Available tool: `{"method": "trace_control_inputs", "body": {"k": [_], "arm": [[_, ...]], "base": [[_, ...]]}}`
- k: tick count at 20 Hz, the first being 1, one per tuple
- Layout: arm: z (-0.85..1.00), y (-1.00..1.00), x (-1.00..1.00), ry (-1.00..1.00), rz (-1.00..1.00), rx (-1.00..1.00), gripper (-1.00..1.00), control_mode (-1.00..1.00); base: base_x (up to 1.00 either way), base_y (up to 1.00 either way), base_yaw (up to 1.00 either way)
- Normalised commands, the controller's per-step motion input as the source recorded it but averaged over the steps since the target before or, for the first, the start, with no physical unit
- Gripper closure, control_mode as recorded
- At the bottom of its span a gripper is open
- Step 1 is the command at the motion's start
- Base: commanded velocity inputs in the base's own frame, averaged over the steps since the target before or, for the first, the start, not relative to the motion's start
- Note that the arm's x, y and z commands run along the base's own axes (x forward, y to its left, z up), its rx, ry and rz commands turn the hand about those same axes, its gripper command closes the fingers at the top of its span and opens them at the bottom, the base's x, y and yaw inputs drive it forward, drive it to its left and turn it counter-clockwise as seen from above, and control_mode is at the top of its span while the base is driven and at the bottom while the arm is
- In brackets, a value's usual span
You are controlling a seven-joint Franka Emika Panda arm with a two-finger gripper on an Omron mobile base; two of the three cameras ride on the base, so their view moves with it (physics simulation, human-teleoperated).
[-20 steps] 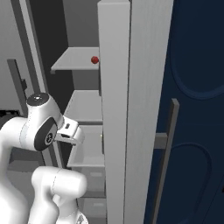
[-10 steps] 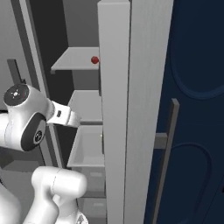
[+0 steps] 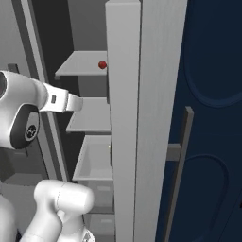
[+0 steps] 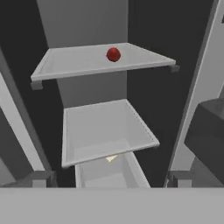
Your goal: Take the strawberry from the fridge and place it on top of the pancake, located on the dining counter.
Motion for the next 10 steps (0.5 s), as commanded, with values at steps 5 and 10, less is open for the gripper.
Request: {"method": "trace_control_inputs", "body": {"k": [5, 10], "arm": [[0.81, -0.40, 0.20, 0.02, 0.00, 0.03, -1.00, -1.00], [0.00, -0.20, 0.78, 0.02, -0.01, 0.05, -1.00, -1.00]], "base": [[0.00, 0.00, 0.00], [0.00, 0.00, 0.00]]}}
